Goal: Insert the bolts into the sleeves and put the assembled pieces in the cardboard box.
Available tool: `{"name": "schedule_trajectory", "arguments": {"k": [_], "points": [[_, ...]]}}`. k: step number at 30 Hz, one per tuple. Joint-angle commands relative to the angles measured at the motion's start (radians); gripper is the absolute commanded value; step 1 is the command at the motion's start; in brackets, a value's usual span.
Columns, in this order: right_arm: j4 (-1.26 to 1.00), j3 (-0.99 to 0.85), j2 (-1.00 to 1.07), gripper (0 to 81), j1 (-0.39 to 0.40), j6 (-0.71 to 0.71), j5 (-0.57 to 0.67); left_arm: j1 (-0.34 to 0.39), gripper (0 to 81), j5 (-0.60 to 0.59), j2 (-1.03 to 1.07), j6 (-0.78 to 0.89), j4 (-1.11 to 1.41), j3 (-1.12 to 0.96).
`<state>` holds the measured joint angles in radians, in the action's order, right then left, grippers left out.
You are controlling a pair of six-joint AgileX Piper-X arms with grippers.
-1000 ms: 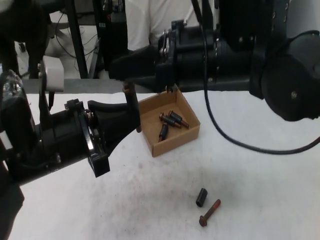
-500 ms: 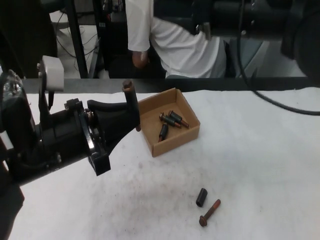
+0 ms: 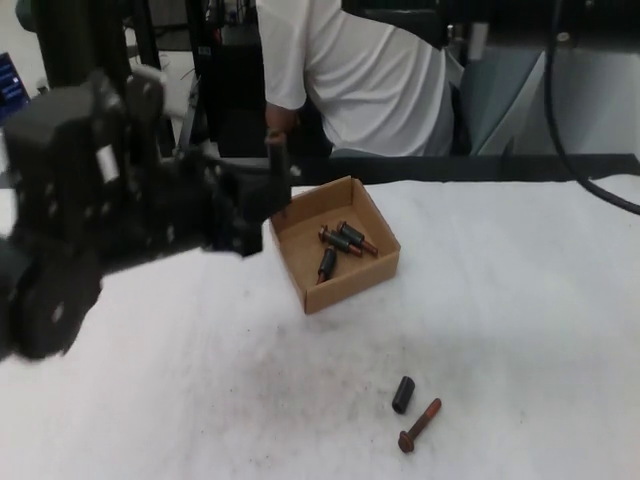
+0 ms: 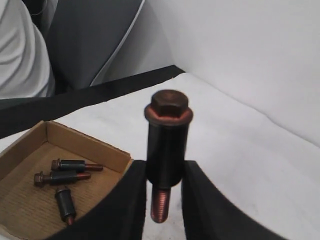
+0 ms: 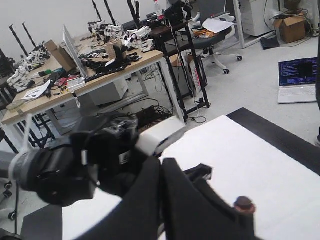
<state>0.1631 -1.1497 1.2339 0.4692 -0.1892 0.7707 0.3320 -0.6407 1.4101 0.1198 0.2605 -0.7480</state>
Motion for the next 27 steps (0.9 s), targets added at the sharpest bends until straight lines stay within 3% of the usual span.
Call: {"name": "schedule_trajectory", "arguments": {"k": [1,17,27], "points": [[0.064,-0.006,-0.042,0.8,-0.004,0.041,0.006,-0.003,0.2,0.015,0.051,-0.007,-0.014,-0.054],[0.201,-0.006,-0.124,0.8,-0.002,0.131,-0.014,-0.001,0.2,0.118,0.390,-0.097,-0.485,-0.479],[0.201,-0.006,-0.124,0.8,-0.002,0.131,-0.014,0.001,0.2,0.150,0.469,-0.095,-0.588,-0.600]]}}
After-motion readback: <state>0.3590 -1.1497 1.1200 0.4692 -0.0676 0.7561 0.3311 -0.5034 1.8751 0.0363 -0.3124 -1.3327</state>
